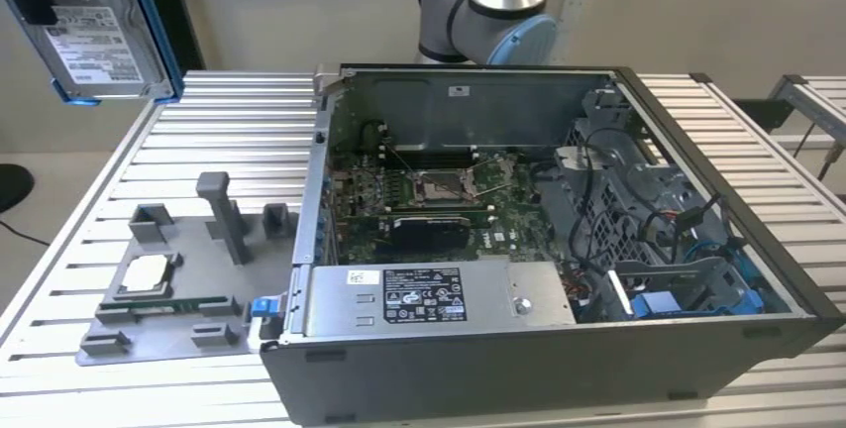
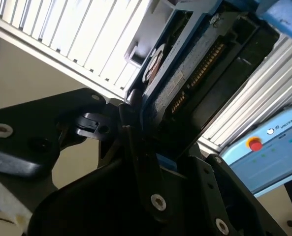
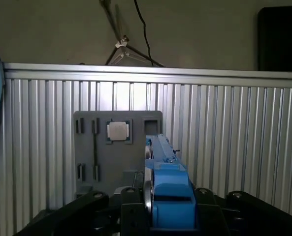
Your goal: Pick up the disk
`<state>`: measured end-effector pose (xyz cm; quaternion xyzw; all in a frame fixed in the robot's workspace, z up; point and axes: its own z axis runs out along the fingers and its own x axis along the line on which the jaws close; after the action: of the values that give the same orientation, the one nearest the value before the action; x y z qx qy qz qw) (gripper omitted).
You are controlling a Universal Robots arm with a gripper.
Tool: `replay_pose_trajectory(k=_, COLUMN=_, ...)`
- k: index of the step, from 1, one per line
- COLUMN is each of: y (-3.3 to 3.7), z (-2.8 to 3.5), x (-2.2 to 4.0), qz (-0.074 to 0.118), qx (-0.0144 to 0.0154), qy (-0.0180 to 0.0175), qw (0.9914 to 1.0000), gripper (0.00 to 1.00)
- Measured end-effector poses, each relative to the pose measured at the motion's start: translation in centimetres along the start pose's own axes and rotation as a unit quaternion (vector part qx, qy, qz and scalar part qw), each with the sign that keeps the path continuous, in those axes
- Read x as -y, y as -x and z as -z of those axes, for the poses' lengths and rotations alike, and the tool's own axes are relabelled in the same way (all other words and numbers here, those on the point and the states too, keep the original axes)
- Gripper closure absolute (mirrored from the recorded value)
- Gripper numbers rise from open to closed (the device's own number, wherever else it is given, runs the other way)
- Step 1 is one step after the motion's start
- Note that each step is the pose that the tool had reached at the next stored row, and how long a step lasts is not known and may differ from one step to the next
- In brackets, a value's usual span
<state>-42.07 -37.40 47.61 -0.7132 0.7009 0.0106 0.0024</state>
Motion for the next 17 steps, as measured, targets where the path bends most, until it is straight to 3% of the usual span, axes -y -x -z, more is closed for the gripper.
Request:
replay_pose_trajectory(k=5, y=0.00, z=0.04, x=0.12, qz=0.000, qx=0.0000, qy=0.0000, qw=1.00000, gripper=1.00)
replay_pose_trajectory(k=8, y=-0.01, z=0.04, x=0.75, qz=0.000, qx=0.0000, qy=0.0000, qw=1.00000, gripper=1.00)
replay_pose_trajectory(k=11, y=-0.03, z=0.05, x=1.83, qz=0.000, qx=0.0000, qy=0.0001, qw=1.00000, gripper=1.00)
replay_pose_trajectory(k=17, y=-0.08, z=0.08, x=4.57, qz=0.000, qx=0.0000, qy=0.0007, qw=1.00000, gripper=1.00)
